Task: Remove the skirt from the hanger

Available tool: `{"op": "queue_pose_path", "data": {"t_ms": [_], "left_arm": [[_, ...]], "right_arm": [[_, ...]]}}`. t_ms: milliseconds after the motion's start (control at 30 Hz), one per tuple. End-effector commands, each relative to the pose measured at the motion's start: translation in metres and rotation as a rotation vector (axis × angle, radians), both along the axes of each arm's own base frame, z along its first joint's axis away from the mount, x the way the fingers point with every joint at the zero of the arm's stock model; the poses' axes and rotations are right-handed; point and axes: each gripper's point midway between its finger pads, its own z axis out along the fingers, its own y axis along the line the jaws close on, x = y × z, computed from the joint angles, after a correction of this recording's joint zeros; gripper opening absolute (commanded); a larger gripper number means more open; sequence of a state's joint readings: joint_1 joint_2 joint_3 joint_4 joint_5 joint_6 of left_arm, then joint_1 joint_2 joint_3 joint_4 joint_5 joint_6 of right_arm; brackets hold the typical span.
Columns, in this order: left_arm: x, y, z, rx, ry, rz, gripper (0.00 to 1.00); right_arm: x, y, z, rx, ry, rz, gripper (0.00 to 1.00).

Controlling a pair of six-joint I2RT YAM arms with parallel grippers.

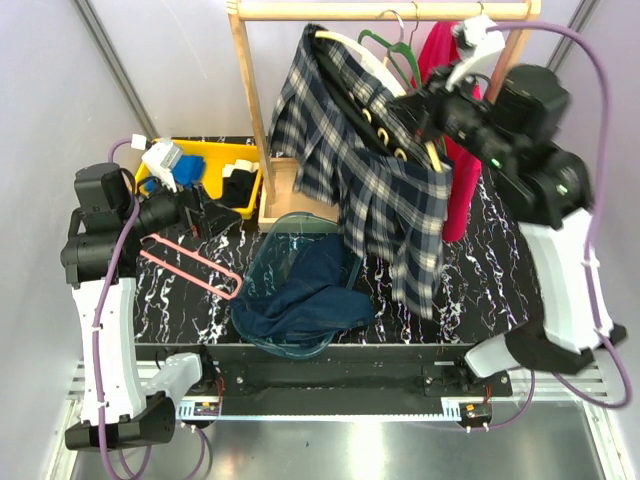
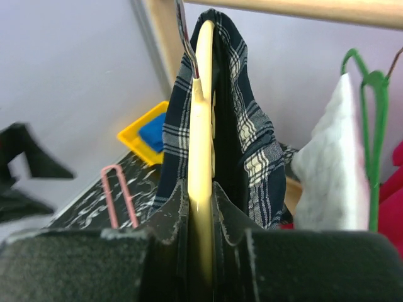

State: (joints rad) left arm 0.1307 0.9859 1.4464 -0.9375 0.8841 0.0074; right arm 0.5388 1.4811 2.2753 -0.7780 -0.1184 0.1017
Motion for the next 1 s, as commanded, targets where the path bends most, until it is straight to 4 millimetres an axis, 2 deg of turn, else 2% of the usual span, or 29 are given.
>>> {"op": "queue_pose_path", "data": {"t_ms": [0,33,67,133,167,233,267,367,467,567,600,667,700,767,800,833,967], "left_arm": [[0.0,-0.009,0.032,-0.069,-0.075,-0.043,0.99],[-0.003,-0.013,0.038,-0.101,-0.064,-0.057,0.99],[-0.003,-0.014,0.045,-0.114,-0.077,-0.064,0.99],[-0.004,-0.019,0.056,-0.165,-0.058,-0.084,0.99],[-0.004,-0.021,0.063,-0.176,-0.068,-0.094,0.99],[-0.004,-0.024,0.075,-0.224,-0.047,-0.105,0.99],[-0.002,-0.025,0.082,-0.235,-0.067,-0.112,0.99],[0.003,-0.027,0.095,-0.29,-0.078,-0.112,0.99],[0.006,-0.033,0.095,-0.335,-0.043,-0.132,0.99],[0.006,-0.052,0.086,-0.347,0.011,-0.186,0.99],[0.006,-0.06,0.08,-0.346,0.03,-0.2,0.99],[0.008,-0.065,0.075,-0.347,0.042,-0.209,0.99],[0.011,-0.068,0.073,-0.347,0.059,-0.223,0.99],[0.013,-0.072,0.073,-0.348,0.068,-0.24,0.99],[0.017,-0.073,0.075,-0.348,0.069,-0.247,0.99],[0.017,-0.074,0.076,-0.347,0.068,-0.25,0.99],[0.018,-0.076,0.074,-0.34,0.069,-0.263,0.99]], "right_arm": [[-0.062,0.0,0.024,0.094,-0.021,0.164,0.0],[-0.07,0.003,0.017,0.088,0.002,0.199,0.0],[-0.069,0.006,-0.001,0.075,0.049,0.211,0.0],[-0.087,0.002,-0.005,0.106,0.064,0.238,0.0],[-0.083,0.007,-0.023,0.102,0.103,0.243,0.0],[-0.094,0.004,-0.028,0.128,0.122,0.261,0.0],[-0.092,0.007,-0.04,0.123,0.15,0.265,0.0],[-0.101,0.01,-0.044,0.14,0.171,0.296,0.0],[-0.105,0.013,-0.041,0.151,0.173,0.316,0.0],[-0.11,0.025,-0.036,0.166,0.17,0.358,0.0],[-0.116,0.036,-0.036,0.165,0.175,0.396,0.0],[-0.117,0.046,-0.033,0.166,0.16,0.395,0.0],[-0.12,0.06,-0.037,0.151,0.165,0.416,0.0],[-0.124,0.074,-0.036,0.147,0.16,0.442,0.0],[-0.119,0.082,-0.041,0.135,0.168,0.436,0.0],[-0.127,0.091,-0.041,0.13,0.166,0.462,0.0],[-0.126,0.104,-0.039,0.112,0.143,0.458,0.0]]}}
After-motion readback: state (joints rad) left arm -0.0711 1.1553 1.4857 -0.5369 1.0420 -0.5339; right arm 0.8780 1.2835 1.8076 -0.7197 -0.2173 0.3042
